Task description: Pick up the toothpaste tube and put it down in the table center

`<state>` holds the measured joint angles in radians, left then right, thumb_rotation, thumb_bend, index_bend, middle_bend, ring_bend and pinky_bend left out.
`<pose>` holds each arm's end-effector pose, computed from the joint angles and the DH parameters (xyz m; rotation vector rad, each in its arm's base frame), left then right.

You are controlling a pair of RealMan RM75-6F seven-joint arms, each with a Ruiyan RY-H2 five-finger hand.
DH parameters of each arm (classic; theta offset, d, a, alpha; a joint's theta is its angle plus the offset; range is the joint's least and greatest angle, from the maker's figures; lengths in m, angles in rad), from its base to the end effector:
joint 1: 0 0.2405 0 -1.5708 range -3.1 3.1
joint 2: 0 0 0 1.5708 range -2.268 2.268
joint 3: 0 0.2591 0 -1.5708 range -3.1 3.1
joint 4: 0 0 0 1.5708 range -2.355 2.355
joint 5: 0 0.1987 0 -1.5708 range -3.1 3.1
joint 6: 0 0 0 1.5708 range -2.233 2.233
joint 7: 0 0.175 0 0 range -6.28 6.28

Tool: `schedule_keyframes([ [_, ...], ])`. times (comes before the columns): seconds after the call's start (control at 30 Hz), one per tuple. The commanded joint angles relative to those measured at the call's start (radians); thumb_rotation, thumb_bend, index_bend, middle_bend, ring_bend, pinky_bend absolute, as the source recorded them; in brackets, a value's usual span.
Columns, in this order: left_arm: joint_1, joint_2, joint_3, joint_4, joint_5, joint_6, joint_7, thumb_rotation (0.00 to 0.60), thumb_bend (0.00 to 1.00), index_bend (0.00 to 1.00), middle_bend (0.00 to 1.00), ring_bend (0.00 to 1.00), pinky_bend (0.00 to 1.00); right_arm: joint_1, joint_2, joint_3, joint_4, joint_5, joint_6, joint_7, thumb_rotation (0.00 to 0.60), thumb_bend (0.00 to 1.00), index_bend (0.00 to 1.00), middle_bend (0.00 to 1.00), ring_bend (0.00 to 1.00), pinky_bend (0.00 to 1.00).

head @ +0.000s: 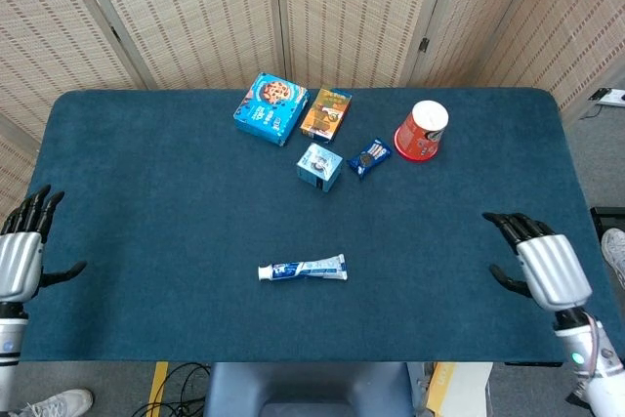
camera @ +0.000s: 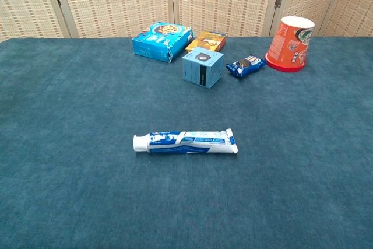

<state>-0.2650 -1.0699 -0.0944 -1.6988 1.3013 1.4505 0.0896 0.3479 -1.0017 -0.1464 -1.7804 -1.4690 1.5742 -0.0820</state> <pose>-0.2812 0.2709 0.1919 -1.3342 -0.8448 -0.9231 -0.2493 -0.2430 0.1813 1.5588 -0.7919 0.9664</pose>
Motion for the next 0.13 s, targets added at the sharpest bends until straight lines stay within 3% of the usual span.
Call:
schedule_keyframes([
  [0.03, 0.041, -0.007, 0.021, 0.008, 0.021, 0.043, -0.003, 0.600, 0.00, 0.08, 0.03, 0.05, 0.16, -0.080, -0.010, -0.019, 0.057, -0.014, 0.041, 0.056, 0.600, 0.27, 0.18, 0.30, 0.24, 0.34],
  [0.13, 0.075, -0.015, 0.038, 0.010, 0.044, 0.080, 0.008, 0.600, 0.00, 0.08, 0.03, 0.05, 0.16, -0.119, -0.019, -0.019, 0.092, -0.032, 0.057, 0.108, 0.600, 0.26, 0.19, 0.30, 0.24, 0.34],
])
